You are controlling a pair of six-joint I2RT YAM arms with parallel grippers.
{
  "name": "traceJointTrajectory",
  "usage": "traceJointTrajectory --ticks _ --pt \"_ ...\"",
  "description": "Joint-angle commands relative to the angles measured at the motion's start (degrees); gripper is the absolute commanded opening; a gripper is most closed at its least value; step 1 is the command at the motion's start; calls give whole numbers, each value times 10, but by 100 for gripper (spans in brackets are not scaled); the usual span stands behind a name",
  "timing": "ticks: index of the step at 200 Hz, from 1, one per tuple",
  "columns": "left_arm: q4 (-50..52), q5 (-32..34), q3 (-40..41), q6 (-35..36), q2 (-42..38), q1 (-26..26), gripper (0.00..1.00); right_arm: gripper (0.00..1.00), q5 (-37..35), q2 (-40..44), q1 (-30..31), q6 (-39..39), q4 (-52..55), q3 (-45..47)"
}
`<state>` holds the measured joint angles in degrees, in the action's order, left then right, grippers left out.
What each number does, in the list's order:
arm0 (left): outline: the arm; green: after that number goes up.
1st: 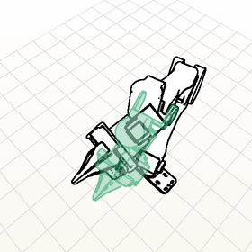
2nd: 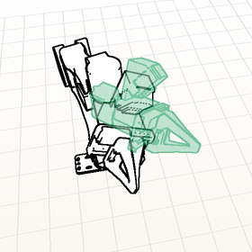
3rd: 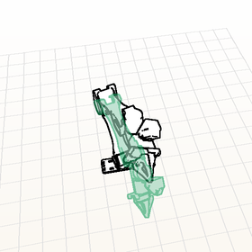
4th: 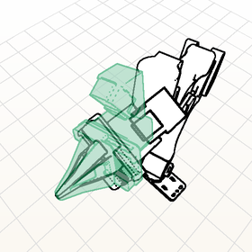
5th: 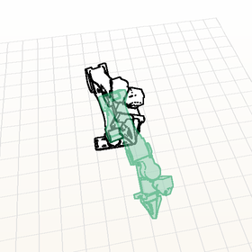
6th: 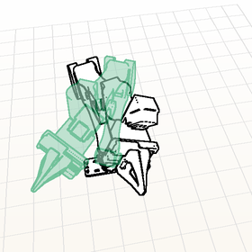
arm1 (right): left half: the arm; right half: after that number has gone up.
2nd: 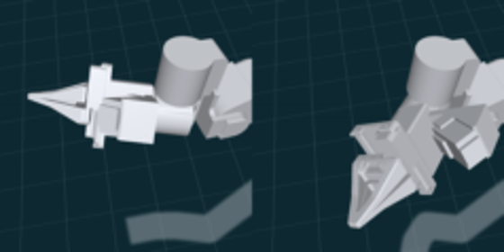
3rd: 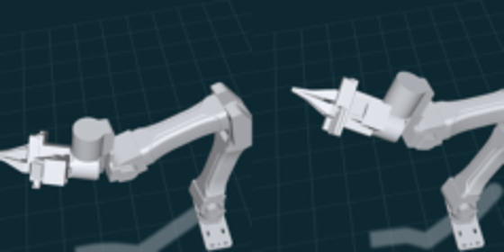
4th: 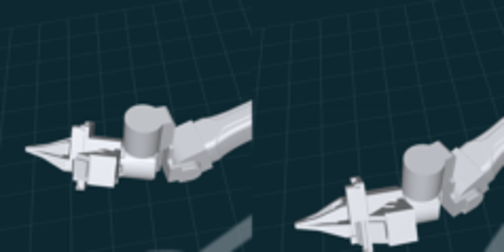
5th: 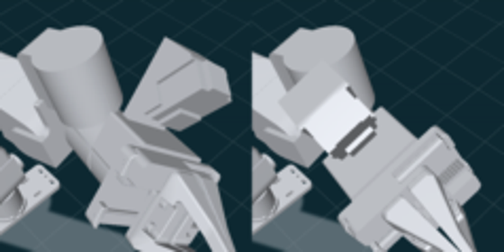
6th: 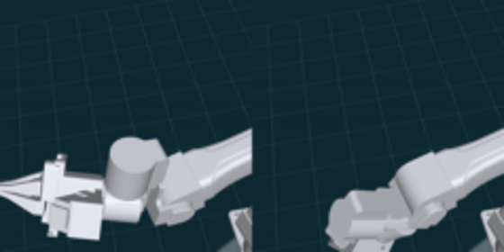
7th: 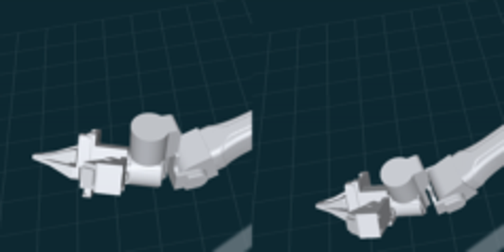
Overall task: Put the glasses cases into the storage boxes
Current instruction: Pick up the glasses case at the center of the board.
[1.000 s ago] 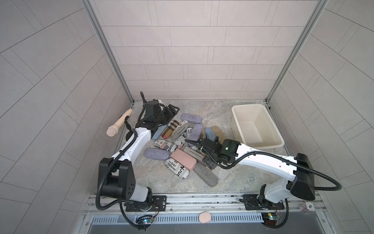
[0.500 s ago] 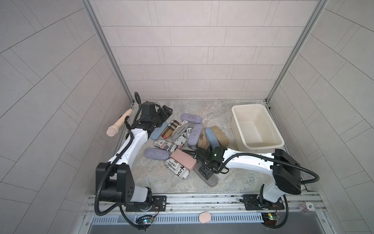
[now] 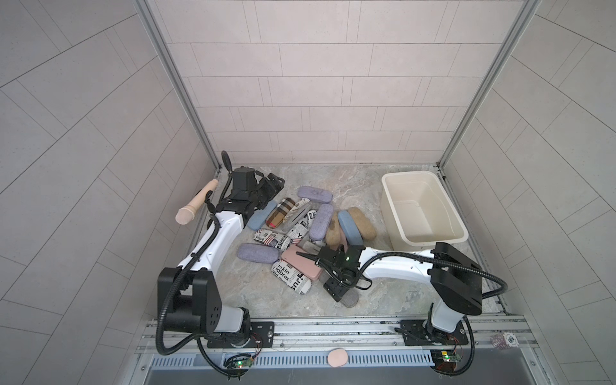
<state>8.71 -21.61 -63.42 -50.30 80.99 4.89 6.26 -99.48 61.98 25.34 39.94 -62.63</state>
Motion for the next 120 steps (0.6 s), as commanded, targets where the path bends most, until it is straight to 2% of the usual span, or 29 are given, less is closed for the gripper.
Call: traceJointTrajectory --ticks 1,58,120 --pt "-8 -8 -18 4 2 -1 86 75 2 -8 3 -3 -5 5" --pt "-15 -28 -20 1 14 -1 86 58 -3 4 3 -12 -5 25" --pt "-36 -43 -17 5 16 -1 86 55 -17 67 4 -39 29 32"
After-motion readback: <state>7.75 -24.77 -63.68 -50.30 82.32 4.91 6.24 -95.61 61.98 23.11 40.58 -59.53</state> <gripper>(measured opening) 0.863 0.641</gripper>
